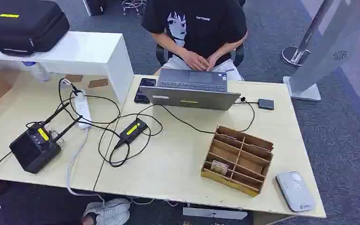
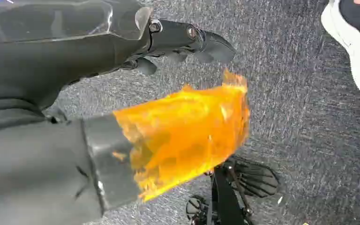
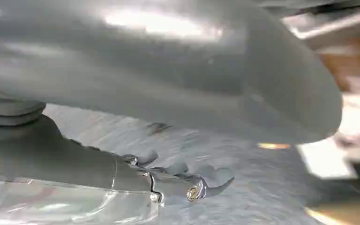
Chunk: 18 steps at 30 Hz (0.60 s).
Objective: Pass the card to the sensor for recognition and then transmit it.
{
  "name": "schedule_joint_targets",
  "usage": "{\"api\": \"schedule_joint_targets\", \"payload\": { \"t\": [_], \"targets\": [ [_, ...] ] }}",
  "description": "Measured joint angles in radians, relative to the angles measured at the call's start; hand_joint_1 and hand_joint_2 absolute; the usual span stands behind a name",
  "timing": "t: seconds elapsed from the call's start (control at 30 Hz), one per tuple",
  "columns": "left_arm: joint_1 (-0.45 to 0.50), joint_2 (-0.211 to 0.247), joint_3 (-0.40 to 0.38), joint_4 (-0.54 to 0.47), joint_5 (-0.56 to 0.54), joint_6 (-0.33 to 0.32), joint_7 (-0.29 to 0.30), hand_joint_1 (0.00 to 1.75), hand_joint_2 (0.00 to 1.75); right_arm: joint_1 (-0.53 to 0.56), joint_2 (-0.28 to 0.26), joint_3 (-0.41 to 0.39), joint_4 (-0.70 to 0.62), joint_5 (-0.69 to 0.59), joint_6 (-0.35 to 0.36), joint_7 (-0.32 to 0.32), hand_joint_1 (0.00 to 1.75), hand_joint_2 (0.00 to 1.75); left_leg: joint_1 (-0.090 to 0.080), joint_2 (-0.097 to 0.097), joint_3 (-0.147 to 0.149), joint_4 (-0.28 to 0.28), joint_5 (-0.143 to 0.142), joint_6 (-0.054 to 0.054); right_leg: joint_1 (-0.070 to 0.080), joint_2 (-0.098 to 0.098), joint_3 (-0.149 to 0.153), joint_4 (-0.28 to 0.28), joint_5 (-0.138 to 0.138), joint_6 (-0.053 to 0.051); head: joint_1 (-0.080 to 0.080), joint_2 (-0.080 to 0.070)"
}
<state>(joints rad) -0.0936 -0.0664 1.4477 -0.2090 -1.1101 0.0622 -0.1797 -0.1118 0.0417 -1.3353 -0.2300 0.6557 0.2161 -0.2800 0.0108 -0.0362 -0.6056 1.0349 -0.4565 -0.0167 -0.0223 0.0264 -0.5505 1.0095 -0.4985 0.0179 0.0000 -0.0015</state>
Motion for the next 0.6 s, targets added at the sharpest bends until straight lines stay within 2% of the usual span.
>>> {"api": "schedule_joint_targets", "payload": {
  "t": [0.13,0.33,0.6],
  "targets": [
    [0.000,0.000,0.005,0.000,0.004,-0.001,0.000,0.00,0.00,-0.024,-0.018,-0.106,-0.003,-0.198,0.128,0.025,0.00,0.00,0.000,0.000,0.000,0.000,0.000,0.000,0.000,0.000,0.000,0.000,0.000,0.001,0.000,0.000],
    [0.001,0.001,0.005,0.000,0.002,-0.006,0.002,0.00,0.00,-0.016,-0.023,-0.174,-0.010,-0.549,0.328,0.109,0.00,0.00,0.000,0.000,0.000,0.000,0.000,0.000,0.000,0.000,0.000,0.000,0.000,0.000,0.000,0.000],
    [0.001,0.006,0.005,0.000,-0.002,-0.010,0.001,0.00,0.00,0.002,-0.034,-0.200,-0.066,-0.712,0.456,0.178,0.00,0.00,0.000,0.000,-0.001,0.000,0.000,0.000,0.000,0.000,0.000,0.000,0.000,0.000,0.000,0.000]
  ]
}}
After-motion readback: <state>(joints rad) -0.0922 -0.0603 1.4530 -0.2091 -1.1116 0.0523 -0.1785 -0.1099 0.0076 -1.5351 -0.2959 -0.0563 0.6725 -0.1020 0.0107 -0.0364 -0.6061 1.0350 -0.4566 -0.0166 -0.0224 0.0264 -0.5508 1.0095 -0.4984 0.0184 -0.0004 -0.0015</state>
